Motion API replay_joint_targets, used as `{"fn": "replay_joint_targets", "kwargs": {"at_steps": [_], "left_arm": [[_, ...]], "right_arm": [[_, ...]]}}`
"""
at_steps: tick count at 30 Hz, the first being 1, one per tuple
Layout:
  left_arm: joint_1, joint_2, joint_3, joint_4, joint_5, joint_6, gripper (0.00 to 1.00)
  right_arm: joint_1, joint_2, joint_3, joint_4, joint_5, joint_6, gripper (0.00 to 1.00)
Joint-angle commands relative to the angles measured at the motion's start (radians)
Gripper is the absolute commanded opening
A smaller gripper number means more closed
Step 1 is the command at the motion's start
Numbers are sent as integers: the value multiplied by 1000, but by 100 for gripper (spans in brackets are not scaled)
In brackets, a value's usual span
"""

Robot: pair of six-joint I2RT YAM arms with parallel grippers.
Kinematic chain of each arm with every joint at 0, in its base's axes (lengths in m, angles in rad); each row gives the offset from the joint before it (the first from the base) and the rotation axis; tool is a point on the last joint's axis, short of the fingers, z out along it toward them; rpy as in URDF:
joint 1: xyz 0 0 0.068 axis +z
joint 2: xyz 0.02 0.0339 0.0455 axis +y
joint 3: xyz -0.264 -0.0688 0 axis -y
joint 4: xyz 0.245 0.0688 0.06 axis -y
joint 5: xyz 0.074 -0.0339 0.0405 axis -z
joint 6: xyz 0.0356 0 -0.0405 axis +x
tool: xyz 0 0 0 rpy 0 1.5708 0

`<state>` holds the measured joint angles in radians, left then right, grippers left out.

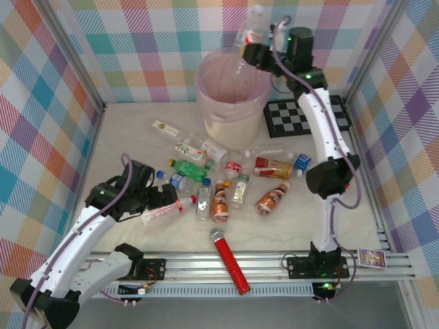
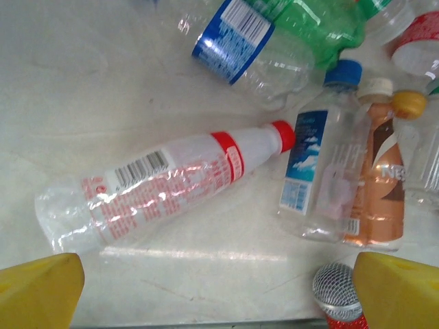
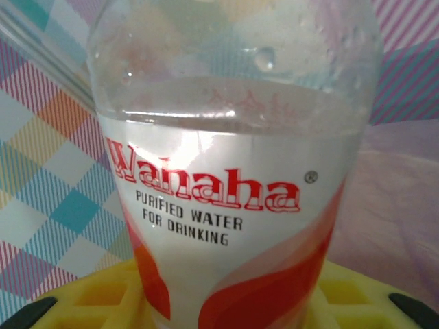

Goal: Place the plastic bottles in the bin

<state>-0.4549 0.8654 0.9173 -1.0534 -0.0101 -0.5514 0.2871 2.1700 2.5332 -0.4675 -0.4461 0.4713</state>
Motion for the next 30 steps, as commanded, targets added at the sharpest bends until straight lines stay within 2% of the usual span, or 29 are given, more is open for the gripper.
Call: {"fn": "replay_joint_targets", "kwargs": {"at_steps": [1, 4, 10, 14, 18, 26, 30], "left_arm": [[-36, -19, -33, -75, -37, -70, 100], [-69, -11, -35, -98, -69, -76, 100], [-124, 54, -39, -106, -133, -76, 100], [-135, 95, -57, -80, -154, -63, 100], [-143, 148, -40, -77, -222, -3, 100], [-148, 322, -37, 47, -191, 73, 100], [-159, 389, -43, 60, -179, 112, 100]], "right_arm": [[38, 68, 67, -93, 61, -83, 41], [66, 95, 51, -112, 137, -142, 41], [92, 99, 4, -128, 198, -204, 44], [94, 91, 13, -156, 229, -243, 74], [94, 60, 27, -187, 237, -280, 91], [92, -99, 17, -321, 295, -301, 99], [77, -234, -130, -349, 306, -297, 99]]}}
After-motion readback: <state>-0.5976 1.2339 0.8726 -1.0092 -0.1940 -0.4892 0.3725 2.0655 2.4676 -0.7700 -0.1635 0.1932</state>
